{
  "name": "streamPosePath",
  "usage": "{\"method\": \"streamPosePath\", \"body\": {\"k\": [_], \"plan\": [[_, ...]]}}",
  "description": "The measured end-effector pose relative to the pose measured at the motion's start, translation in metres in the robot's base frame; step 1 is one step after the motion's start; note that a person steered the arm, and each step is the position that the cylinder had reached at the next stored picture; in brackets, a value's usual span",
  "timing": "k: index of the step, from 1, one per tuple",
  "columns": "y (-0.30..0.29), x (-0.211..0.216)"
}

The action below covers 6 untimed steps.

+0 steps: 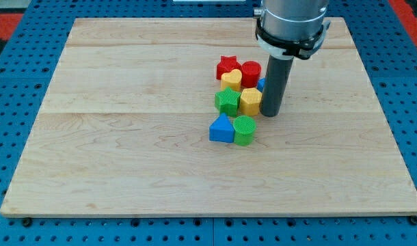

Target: Put the green circle at the bottom of the blue triangle

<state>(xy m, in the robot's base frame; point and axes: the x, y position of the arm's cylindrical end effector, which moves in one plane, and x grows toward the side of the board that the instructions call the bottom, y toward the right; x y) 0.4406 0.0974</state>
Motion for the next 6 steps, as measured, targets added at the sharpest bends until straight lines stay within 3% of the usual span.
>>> {"method": "streamPosePath", "body": {"k": [1, 2, 5, 6], "plan": [[-0.007, 0.003], [-0.01, 0.037], [-0.087, 0.052], [-0.096, 0.076]]}}
